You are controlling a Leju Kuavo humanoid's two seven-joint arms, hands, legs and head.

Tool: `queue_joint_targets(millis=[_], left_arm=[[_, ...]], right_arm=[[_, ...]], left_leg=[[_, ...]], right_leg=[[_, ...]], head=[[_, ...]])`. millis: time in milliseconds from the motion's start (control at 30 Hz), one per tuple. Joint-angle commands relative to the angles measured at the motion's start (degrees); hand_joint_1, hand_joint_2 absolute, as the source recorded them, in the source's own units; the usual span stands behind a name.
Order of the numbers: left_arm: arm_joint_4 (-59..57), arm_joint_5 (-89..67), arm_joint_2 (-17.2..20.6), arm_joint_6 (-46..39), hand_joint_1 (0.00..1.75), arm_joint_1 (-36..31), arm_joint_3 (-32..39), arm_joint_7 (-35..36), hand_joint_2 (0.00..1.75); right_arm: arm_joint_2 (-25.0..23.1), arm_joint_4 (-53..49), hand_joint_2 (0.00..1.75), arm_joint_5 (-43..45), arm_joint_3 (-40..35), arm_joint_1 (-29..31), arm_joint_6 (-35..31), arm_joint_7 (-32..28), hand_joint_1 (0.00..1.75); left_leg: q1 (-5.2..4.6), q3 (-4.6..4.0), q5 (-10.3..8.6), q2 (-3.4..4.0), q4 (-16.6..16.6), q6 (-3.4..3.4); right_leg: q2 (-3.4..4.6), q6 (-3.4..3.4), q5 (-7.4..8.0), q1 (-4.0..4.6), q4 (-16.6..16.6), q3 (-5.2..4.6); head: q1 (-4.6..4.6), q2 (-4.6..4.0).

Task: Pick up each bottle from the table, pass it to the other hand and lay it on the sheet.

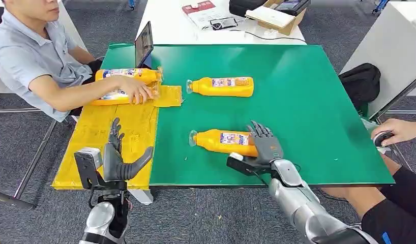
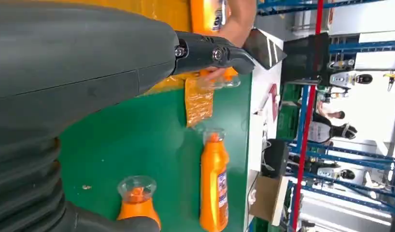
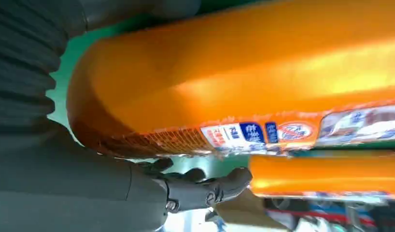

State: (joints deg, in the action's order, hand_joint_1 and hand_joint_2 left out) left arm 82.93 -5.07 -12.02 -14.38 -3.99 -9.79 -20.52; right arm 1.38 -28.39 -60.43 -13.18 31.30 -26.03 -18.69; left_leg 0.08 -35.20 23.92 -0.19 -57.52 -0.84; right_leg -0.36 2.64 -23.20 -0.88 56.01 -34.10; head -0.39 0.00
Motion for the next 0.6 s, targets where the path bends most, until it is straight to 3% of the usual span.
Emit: queue_joint_targets(millis=[33,600], left_arm=[[-3.5,0.3,1.4,0.2,0.00,-0.5,-0.5,0.0,1.75],[-2.9,1.7,1.4,1.7,0.00,0.2,0.9,0.3,1.75]], right_arm=[[-2.4,-1.2,1.75,5.8,3.1,-2.8,3.1,-4.6,1.69],[-1.9,-4.3,1.75,16.1,4.4,-3.8,13.2,-5.1,1.71]], left_leg=[[0.04,0.27,0.11,0.07,0.1,0.08],[0.08,0.40,0.06,0.01,0.1,0.08]], right_leg=[[0.09,-0.13,-0.09,0.05,0.0,0.23],[0.01,-0.12,-0.06,0.11,-0.1,0.37]], head=[[-0.02,0.00],[-0.02,0.00]])
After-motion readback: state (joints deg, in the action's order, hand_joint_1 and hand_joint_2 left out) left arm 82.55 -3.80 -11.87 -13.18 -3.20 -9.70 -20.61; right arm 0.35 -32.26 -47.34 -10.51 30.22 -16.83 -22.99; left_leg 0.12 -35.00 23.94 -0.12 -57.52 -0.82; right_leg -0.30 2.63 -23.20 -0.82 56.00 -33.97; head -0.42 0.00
